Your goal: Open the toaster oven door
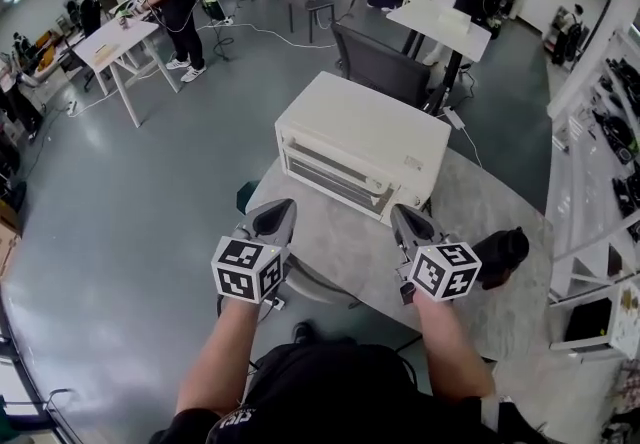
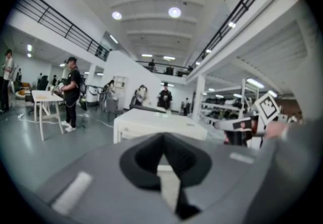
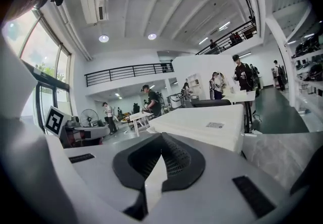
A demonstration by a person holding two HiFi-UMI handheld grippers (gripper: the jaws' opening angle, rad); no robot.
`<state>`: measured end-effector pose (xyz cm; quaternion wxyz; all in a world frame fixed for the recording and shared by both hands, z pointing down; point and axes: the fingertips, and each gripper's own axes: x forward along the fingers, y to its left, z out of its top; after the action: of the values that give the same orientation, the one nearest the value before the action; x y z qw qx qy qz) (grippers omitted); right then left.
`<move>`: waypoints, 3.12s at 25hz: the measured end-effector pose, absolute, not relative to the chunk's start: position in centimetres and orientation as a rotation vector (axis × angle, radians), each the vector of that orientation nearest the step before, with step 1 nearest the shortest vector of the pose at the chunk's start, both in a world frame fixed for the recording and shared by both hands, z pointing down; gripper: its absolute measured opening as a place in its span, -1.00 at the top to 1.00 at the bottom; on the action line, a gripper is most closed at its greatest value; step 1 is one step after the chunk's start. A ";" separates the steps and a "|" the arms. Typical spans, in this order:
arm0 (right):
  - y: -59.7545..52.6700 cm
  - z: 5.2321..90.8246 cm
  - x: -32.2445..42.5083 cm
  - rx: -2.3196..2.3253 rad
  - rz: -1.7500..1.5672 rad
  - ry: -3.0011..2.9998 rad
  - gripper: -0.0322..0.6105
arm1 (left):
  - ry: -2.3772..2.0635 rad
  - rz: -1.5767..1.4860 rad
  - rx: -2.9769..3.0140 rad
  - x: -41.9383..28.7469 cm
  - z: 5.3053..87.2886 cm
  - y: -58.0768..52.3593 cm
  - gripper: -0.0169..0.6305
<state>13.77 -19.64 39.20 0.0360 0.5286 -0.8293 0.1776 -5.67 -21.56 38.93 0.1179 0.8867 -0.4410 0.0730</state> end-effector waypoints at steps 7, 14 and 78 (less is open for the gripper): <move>-20.0 41.5 12.9 1.671 0.618 -2.428 0.77 | -1.302 0.312 2.633 -7.6 40.3 -24.2 0.87; -23.1 43.1 14.8 1.756 0.697 -2.363 0.45 | -1.240 0.326 2.589 -6.9 41.8 -27.2 0.61; -23.3 49.5 12.7 1.668 0.896 -2.260 0.60 | -1.328 0.443 2.386 -7.8 49.3 -37.3 0.23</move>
<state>12.75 -23.31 49.53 0.0966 0.5630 -0.7630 0.3026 -7.78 -37.31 49.26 0.1862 0.8474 -0.4717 0.1573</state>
